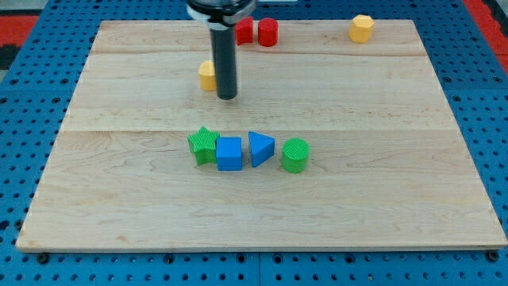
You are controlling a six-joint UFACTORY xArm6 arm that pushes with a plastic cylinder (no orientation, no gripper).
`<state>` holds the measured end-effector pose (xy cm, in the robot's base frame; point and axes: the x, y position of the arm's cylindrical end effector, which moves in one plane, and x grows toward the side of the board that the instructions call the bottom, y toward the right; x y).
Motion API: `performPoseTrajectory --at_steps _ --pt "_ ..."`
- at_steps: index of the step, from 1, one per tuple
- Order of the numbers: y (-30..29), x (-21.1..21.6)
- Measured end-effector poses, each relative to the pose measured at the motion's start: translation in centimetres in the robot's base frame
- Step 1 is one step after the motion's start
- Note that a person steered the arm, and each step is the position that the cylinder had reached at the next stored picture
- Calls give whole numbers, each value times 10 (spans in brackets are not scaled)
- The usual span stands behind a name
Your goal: Push the yellow heart below to the red circle
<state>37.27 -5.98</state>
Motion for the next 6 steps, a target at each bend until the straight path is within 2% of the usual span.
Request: performPoseTrajectory --at_steps 2,4,6 --pt "-69 -2" --pt "-58 -30" --pt "-42 -33"
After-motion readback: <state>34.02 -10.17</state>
